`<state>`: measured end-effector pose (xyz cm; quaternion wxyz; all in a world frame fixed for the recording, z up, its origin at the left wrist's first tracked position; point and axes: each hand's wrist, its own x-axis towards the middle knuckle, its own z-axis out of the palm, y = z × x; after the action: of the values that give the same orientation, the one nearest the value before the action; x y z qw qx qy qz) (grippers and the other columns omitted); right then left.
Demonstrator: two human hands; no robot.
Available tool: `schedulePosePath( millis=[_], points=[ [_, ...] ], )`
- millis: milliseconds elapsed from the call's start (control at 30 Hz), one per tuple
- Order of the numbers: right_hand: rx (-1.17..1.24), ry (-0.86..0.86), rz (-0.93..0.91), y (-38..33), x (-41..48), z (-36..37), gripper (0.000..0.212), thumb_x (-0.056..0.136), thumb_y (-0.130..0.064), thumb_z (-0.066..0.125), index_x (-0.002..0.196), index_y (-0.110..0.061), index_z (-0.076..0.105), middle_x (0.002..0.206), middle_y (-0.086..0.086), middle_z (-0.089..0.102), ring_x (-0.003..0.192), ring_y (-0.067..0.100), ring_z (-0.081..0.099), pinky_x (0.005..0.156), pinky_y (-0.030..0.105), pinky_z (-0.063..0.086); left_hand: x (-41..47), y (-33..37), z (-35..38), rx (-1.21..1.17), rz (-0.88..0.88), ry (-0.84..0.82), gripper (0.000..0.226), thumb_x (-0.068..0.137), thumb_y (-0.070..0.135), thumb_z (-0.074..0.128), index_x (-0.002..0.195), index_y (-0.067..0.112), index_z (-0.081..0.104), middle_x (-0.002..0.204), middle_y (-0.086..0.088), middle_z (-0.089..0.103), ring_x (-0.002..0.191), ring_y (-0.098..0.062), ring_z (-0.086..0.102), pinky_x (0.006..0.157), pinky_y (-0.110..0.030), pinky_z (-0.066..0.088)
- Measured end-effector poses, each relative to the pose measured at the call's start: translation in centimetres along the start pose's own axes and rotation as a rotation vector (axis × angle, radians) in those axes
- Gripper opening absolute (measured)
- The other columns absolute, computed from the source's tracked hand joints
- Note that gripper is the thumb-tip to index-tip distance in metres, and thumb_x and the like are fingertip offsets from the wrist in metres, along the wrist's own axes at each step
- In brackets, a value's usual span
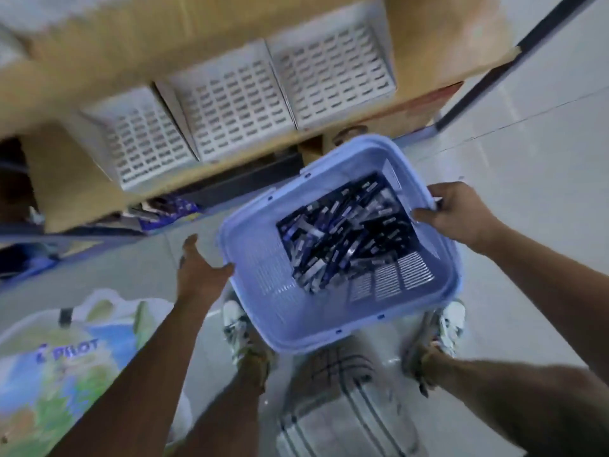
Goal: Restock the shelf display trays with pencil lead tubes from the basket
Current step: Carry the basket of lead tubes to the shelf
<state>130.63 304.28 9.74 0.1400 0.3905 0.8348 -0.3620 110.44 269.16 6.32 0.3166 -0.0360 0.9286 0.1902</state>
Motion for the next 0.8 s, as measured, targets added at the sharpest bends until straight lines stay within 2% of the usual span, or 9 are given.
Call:
schedulePosePath(
  millis=[67,100,200,267,367,433,533,667,800],
  points=[
    [0.049,0.017,0.015,1.7,1.5,2.4,0.013,0.081,-0.008,0.072,0.091,0.0,0.071,0.068,0.019,0.064,0.058,0.027,0.052,0.058,0.031,0.038,0.0,-1.5,3.1,-0.281,-0.232,-0.117,0.089,0.08,0.01,0.075,0.148,0.013,0.019,0.141,-0.025,0.041,0.113,-0.036,0.055,0.084,-0.041,0.045],
    [0.076,0.021,0.025,2.4,2.2,3.5,0.014,0.079,-0.007,0.073,0.091,0.001,0.071,0.069,0.018,0.065,0.057,0.025,0.051,0.056,0.031,0.039,0.1,-2.2,4.6,-0.38,-0.293,-0.192,0.08,0.084,0.007,0.071,0.146,0.013,0.023,0.136,-0.023,0.046,0.108,-0.033,0.056,0.082,-0.04,0.045],
    [0.184,0.037,0.078,4.1,4.4,6.5,0.014,0.078,-0.003,0.073,0.091,-0.001,0.071,0.066,0.01,0.061,0.053,0.019,0.049,0.049,0.027,0.038,1.0,-3.8,7.8,-0.439,-0.227,-0.296,0.031,0.089,0.006,0.064,0.117,0.013,0.052,0.118,-0.016,0.061,0.091,-0.028,0.059,0.077,-0.042,0.048],
    [0.231,0.039,0.109,4.9,5.7,7.8,0.017,0.079,-0.002,0.074,0.095,-0.002,0.07,0.068,0.01,0.061,0.053,0.021,0.05,0.05,0.026,0.039,3.3,-4.8,8.6,-0.317,-0.166,-0.235,0.018,0.084,0.009,0.068,0.099,0.007,0.058,0.102,-0.02,0.064,0.082,-0.027,0.059,0.075,-0.049,0.051],
    [0.214,0.033,0.129,5.7,7.6,9.1,0.023,0.078,-0.003,0.075,0.1,0.0,0.07,0.076,0.019,0.066,0.06,0.027,0.056,0.057,0.032,0.045,6.8,-5.1,8.0,-0.061,-0.107,-0.31,0.052,0.052,0.025,0.07,0.099,0.003,0.065,0.097,-0.016,0.065,0.087,-0.03,0.063,0.077,-0.042,0.053],
    [0.2,0.037,0.138,5.6,8.6,9.9,0.027,0.077,-0.005,0.076,0.103,0.001,0.071,0.085,0.024,0.07,0.069,0.034,0.065,0.065,0.042,0.053,7.6,-4.4,6.9,0.022,-0.11,-0.383,0.051,0.046,0.02,0.073,0.094,0.002,0.066,0.095,-0.015,0.065,0.089,-0.031,0.064,0.078,-0.041,0.053],
    [0.139,0.047,0.121,4.9,9.8,11.1,0.027,0.078,-0.005,0.074,0.104,0.001,0.071,0.093,0.023,0.071,0.086,0.039,0.068,0.076,0.044,0.055,8.1,-3.8,5.2,0.078,-0.143,-0.441,0.032,0.065,0.005,0.082,0.093,0.003,0.065,0.094,-0.018,0.067,0.083,-0.033,0.066,0.072,-0.04,0.058],
    [-0.071,0.078,0.11,4.1,10.0,12.4,0.028,0.085,-0.014,0.067,0.108,0.002,0.065,0.101,0.024,0.068,0.094,0.04,0.064,0.076,0.037,0.049,8.4,-3.5,4.2,0.097,-0.136,-0.492,0.023,0.074,0.002,0.079,0.091,0.005,0.063,0.086,-0.015,0.069,0.071,-0.027,0.068,0.058,-0.034,0.058],
    [-0.19,0.126,0.127,3.6,9.4,13.2,0.024,0.091,-0.015,0.057,0.11,0.0,0.053,0.112,0.022,0.062,0.104,0.039,0.06,0.075,0.034,0.042,8.0,-3.8,4.3,0.055,-0.121,-0.532,0.038,0.079,0.0,0.074,0.114,-0.001,0.059,0.1,-0.019,0.068,0.084,-0.031,0.069,0.07,-0.042,0.059]
  ],
)
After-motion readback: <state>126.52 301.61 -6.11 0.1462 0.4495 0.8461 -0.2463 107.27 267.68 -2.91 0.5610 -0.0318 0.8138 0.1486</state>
